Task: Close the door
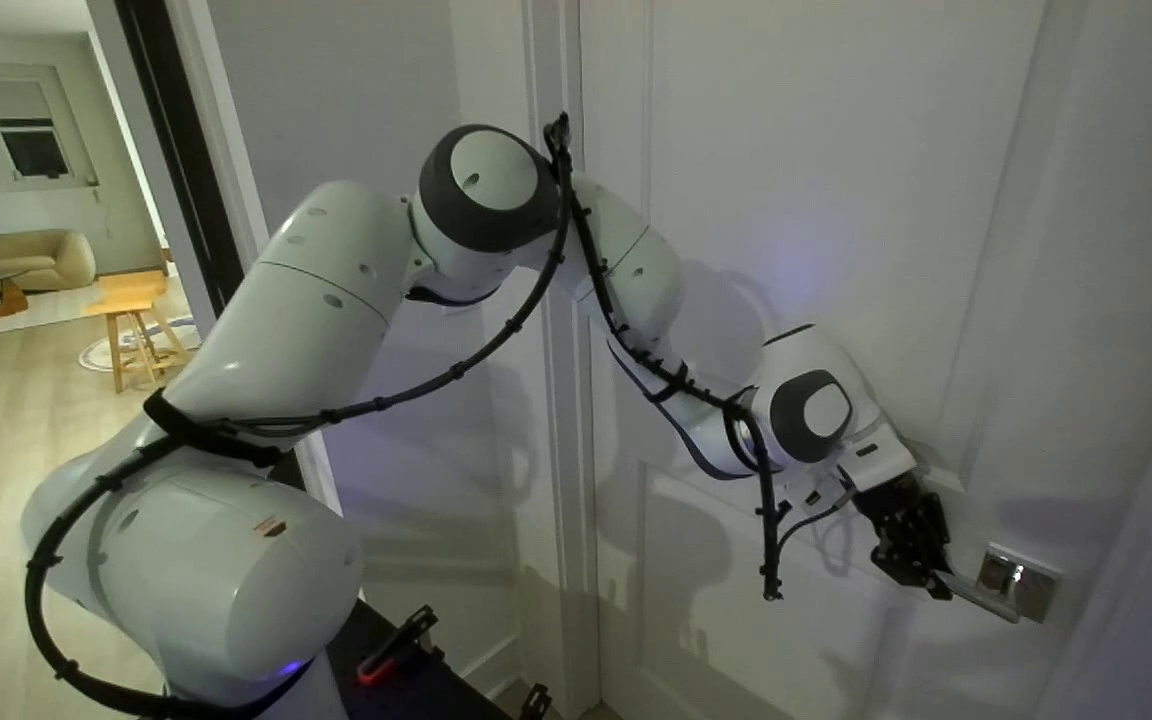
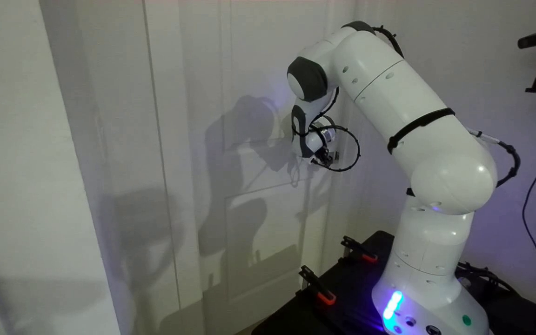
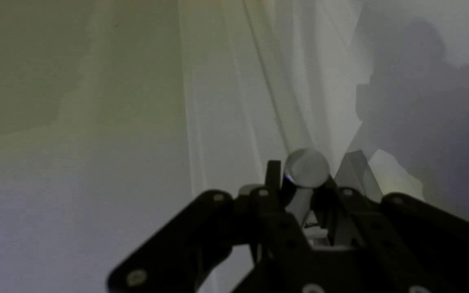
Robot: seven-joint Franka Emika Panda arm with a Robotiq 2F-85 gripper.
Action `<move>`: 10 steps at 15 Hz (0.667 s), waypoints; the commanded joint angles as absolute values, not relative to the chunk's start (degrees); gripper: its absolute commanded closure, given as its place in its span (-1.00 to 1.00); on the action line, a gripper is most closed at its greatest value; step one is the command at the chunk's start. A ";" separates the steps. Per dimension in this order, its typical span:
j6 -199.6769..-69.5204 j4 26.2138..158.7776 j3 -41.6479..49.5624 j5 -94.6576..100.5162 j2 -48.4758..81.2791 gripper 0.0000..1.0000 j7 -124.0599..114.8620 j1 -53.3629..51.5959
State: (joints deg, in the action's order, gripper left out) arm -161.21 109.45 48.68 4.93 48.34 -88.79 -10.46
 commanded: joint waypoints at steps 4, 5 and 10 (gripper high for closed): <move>-153.70 117.94 52.12 7.09 37.74 0.89 -83.67 -16.42; -153.50 117.90 52.38 7.08 37.92 0.89 -83.94 -16.60; -155.50 117.80 50.68 7.34 37.13 0.89 -81.65 -14.66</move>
State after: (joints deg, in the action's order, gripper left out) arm -164.15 110.04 48.31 4.91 48.51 -88.87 -9.89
